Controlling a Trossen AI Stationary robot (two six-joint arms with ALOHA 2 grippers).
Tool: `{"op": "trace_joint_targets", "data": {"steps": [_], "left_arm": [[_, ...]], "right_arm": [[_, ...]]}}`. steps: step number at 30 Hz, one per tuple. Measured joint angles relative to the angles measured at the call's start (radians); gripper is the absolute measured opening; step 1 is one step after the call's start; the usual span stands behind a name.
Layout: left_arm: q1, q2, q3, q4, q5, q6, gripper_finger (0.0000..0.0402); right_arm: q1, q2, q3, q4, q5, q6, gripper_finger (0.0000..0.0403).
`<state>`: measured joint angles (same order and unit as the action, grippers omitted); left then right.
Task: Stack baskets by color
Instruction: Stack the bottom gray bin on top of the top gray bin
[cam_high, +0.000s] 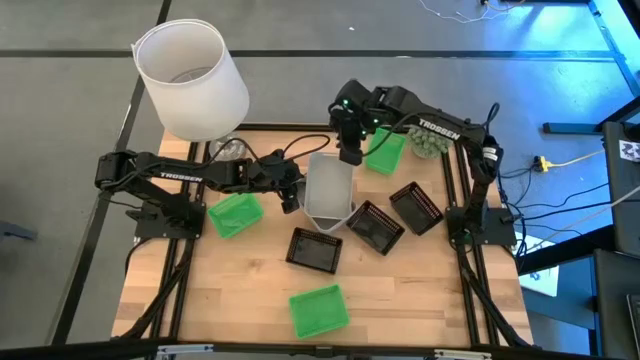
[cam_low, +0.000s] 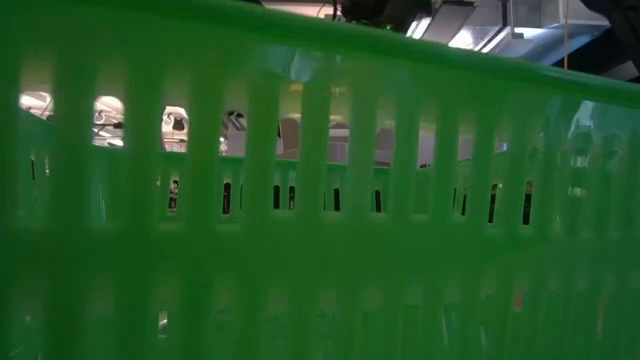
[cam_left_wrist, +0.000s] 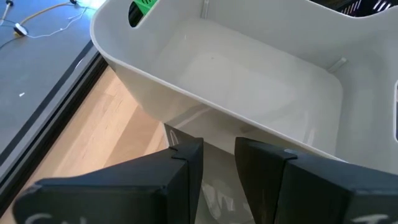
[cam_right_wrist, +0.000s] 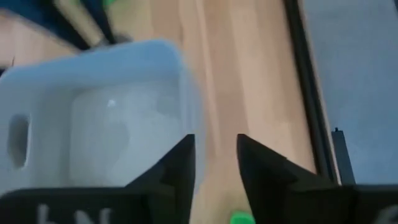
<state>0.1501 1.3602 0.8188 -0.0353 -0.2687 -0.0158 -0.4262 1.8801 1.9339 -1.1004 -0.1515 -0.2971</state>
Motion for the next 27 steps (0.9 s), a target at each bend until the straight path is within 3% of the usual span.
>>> {"op": "trace_joint_targets", "data": {"steps": [7,13,27], "left_arm": [[0.0,0.0,0.0,0.0,-0.004,0.0,0.0085],[0.0,-0.001,0.0,0.0,-0.005,0.0,0.0085],[0.0,-0.001,0.0,-0.001,-0.009,0.0,0.0085]], "right_arm": [[0.061,0.002,-0.017,-0.01,0.003,-0.104,0.0155],[0.091,0.002,-0.036,-0.002,0.185,-0.104,0.0156],[0.09,0.017,-0.074,0.011,0.177,-0.103,0.0156]]}}
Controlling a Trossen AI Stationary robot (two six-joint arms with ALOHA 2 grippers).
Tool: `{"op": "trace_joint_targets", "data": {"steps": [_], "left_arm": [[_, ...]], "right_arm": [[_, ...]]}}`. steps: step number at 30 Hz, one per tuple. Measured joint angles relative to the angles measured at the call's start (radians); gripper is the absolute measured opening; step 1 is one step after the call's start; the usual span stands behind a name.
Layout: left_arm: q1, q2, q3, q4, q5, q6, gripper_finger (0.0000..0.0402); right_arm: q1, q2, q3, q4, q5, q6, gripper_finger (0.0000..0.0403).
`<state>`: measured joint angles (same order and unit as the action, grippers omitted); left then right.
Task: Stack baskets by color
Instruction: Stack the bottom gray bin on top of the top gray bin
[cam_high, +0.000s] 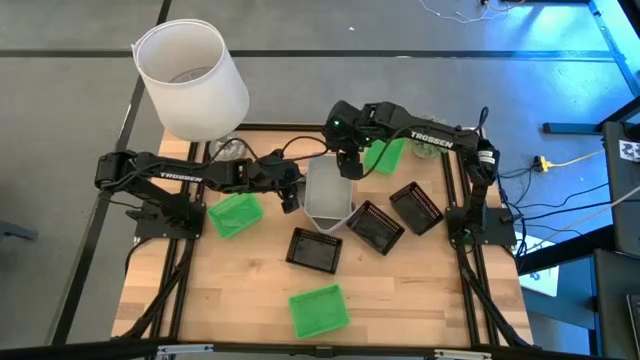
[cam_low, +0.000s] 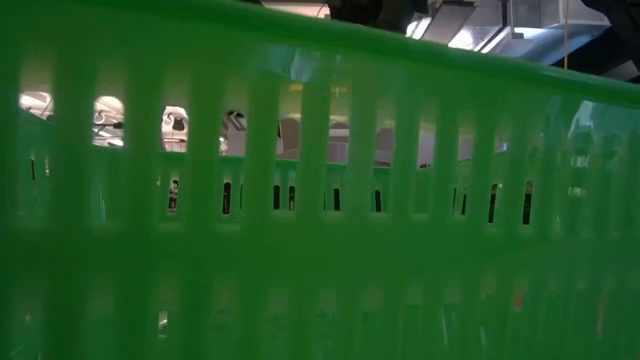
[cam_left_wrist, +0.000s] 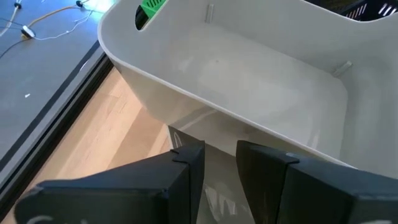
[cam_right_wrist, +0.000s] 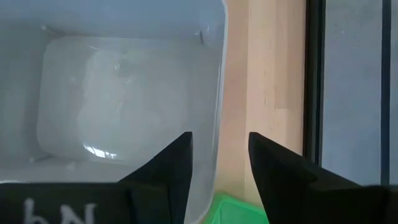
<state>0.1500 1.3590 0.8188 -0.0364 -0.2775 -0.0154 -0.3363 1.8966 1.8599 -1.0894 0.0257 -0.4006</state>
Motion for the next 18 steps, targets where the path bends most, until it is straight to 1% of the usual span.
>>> {"op": "trace_joint_targets", "data": {"steps": [5,8,10,13,17,18], "left_arm": [[-0.006,-0.01,0.0,0.003,-0.005,0.04,0.0085],[-0.017,-0.024,0.003,0.024,-0.038,0.055,0.0085],[-0.023,-0.033,-0.001,0.003,-0.053,0.055,0.0085],[-0.027,-0.058,0.005,0.023,-0.061,0.062,0.0085],[-0.028,-0.075,-0.003,-0.004,-0.07,0.078,0.0085],[-0.027,-0.08,0.001,0.014,-0.073,0.078,0.0085]], "right_arm": [[-0.004,0.031,0.0,-0.002,0.0,-0.001,0.0156],[-0.004,0.041,0.0,-0.002,0.0,-0.001,0.0154],[-0.003,0.041,0.0,-0.001,0.0,-0.002,0.0144],[-0.003,0.041,0.0,0.006,0.0,-0.002,0.0108],[-0.006,0.041,0.0,0.006,0.0,-0.011,0.0027],[-0.007,0.041,0.0,0.011,0.0,-0.029,0.0014]]}}
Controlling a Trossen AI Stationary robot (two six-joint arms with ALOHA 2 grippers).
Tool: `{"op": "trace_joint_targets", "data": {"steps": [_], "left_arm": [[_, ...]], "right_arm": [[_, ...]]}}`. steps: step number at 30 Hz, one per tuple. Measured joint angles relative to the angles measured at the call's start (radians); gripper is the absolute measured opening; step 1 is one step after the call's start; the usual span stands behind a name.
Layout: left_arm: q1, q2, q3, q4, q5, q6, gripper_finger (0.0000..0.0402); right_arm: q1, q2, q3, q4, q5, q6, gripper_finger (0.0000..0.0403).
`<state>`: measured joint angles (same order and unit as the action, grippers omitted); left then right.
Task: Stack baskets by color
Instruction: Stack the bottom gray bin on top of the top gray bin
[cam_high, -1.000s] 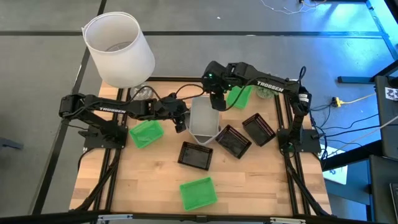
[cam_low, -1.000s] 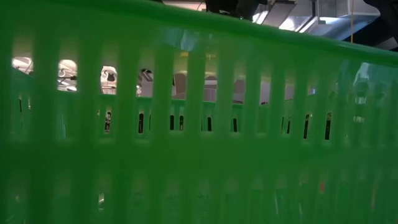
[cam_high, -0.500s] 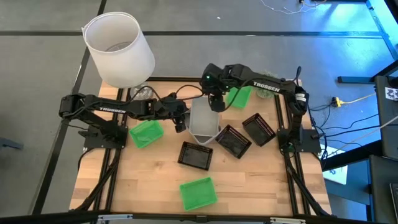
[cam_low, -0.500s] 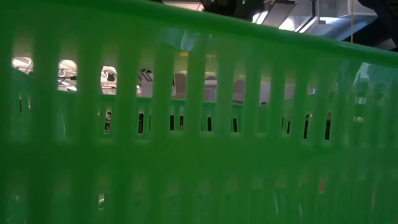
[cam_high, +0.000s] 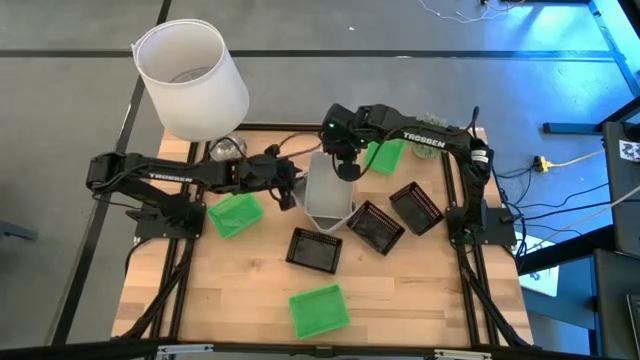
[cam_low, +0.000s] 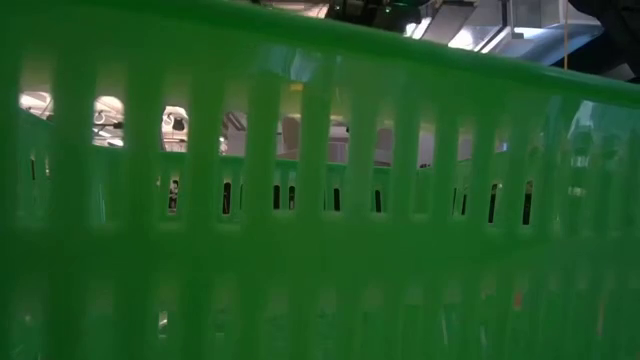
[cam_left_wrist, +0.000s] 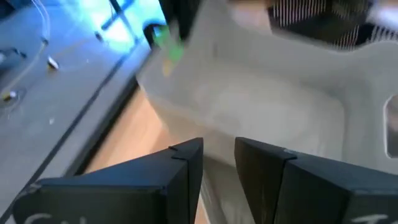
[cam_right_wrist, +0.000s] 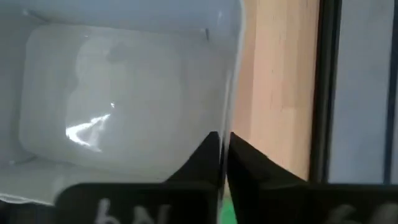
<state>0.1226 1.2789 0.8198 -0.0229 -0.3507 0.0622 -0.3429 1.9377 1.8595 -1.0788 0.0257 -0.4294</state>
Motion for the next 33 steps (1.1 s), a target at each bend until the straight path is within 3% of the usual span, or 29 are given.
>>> {"op": "trace_joint_targets", "data": {"steps": [10,20,26,33], "left_arm": [[0.0,-0.042,-0.004,-0.024,-0.015,0.012,0.0085],[-0.001,-0.099,-0.002,-0.03,-0.049,0.02,0.0085],[-0.005,-0.137,-0.001,-0.026,-0.096,0.021,0.0085],[-0.005,-0.194,-0.001,-0.032,-0.14,0.021,0.0085]], "right_arm": [[0.0,0.0,0.089,-0.008,-0.003,-0.183,0.0003],[-0.001,0.0,0.242,-0.153,-0.164,-0.455,0.0002],[-0.001,0.001,0.236,-0.17,-0.205,-0.62,0.0001],[-0.004,0.004,0.196,-0.082,-0.225,-0.675,0.0]]}}
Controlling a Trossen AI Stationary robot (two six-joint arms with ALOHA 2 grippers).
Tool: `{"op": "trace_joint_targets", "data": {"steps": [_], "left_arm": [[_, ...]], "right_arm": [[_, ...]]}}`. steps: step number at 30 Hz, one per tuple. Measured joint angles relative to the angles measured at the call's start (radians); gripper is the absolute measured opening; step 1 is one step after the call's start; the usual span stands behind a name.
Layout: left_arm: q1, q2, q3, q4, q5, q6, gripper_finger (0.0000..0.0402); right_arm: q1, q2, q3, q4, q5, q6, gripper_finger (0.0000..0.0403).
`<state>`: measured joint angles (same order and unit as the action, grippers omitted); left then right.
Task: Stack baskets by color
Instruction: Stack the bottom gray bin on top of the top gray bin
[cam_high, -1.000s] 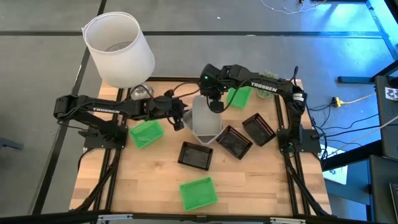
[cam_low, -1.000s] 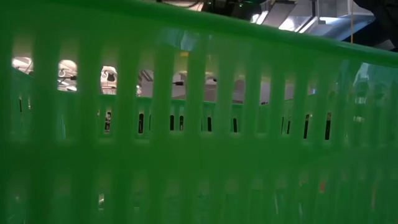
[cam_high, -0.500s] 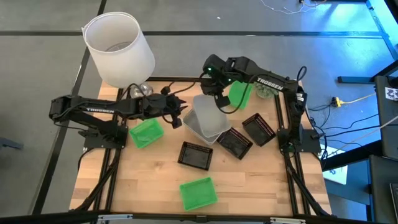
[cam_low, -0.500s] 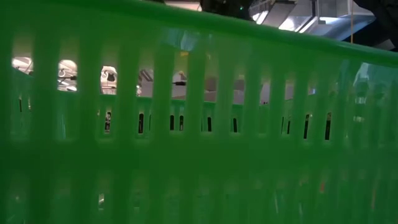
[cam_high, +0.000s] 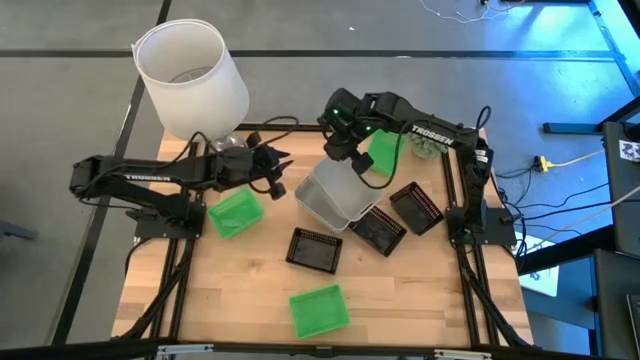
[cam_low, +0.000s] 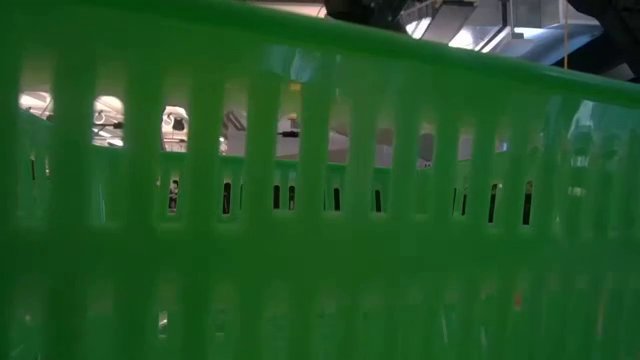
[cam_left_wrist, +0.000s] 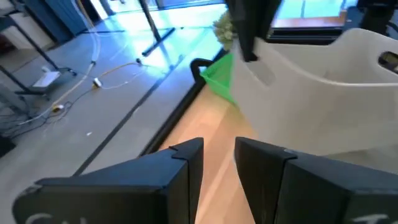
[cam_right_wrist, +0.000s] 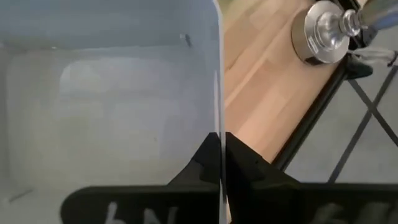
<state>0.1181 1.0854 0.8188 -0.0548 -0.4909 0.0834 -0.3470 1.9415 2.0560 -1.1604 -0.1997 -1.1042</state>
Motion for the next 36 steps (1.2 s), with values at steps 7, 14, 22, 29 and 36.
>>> {"op": "trace_joint_targets", "data": {"steps": [7,14,22,29,36], "left_arm": [[0.0,-0.041,0.001,-0.002,-0.042,0.0,0.0085],[0.0,-0.07,0.0,-0.024,-0.049,0.006,0.0085],[0.0,-0.074,0.0,-0.023,-0.052,0.008,0.0085],[0.0,-0.073,0.0,-0.026,-0.051,0.008,0.0085],[0.0,-0.073,0.0,-0.026,-0.051,0.008,0.0085]], "right_arm": [[0.0,0.028,-0.002,0.007,-0.084,-0.002,0.0],[0.0,0.088,-0.002,0.015,-0.035,-0.048,0.0],[0.005,0.097,0.02,0.058,-0.021,-0.054,0.0],[0.005,0.096,0.026,0.057,-0.02,-0.054,0.0],[0.005,0.097,0.079,0.028,-0.02,-0.053,0.0]]}}
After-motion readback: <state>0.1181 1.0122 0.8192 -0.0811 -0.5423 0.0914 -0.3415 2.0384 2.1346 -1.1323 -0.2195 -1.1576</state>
